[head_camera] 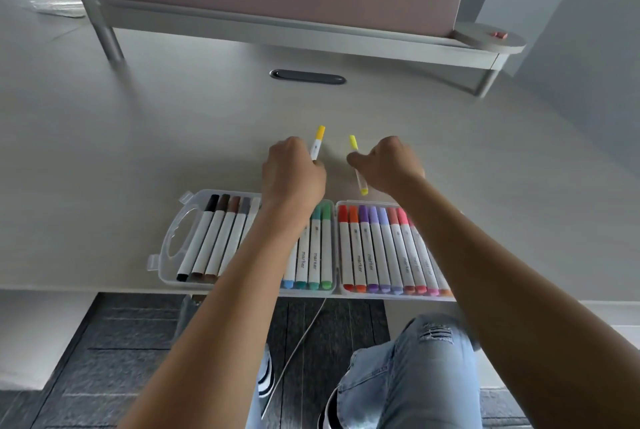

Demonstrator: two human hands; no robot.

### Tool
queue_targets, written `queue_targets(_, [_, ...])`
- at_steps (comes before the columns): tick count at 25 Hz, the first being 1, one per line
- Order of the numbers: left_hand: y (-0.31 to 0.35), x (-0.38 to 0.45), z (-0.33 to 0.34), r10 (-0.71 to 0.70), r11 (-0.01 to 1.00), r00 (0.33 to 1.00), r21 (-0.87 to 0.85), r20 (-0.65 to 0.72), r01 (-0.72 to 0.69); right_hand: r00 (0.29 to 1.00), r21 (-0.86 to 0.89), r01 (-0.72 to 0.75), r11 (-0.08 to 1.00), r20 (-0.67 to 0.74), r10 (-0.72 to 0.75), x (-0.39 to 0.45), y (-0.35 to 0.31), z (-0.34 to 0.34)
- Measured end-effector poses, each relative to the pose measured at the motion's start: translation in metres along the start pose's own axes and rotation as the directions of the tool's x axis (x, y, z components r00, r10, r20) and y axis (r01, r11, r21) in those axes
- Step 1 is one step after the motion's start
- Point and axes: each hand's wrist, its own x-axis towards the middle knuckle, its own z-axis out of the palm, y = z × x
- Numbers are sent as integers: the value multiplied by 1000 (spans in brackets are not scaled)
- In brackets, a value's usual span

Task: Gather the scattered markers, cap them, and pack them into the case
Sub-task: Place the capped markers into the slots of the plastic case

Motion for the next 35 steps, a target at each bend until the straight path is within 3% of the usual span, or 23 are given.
queue_targets(3, [23, -24, 6, 64, 992, 998, -109, 17, -62, 995, 222, -74, 972, -56, 88, -8, 29, -26])
queue_targets(7, [49, -69, 23, 155, 976, 984, -166, 85, -140, 985, 328, -71, 942, -128, 119, -49, 80, -64])
queue_targets(15, [94, -135, 59, 285, 958, 943, -75, 172, -276, 985, 377, -99, 921, -95, 145, -122, 147, -97])
queue_targets(23, [100, -154, 76, 371, 922, 915, 56, 160, -383, 988, 432, -57, 900, -108, 115, -128, 160, -94])
queue_targets(29, [95, -157, 77, 408, 913, 905, -28, 118, -407, 987, 437, -68, 897, -101, 124, -127, 163, -88])
queue_targets(35, [96, -161, 85, 417, 899, 903, 95, 104, -427, 985, 449, -65, 891, -114, 130, -127, 167, -90])
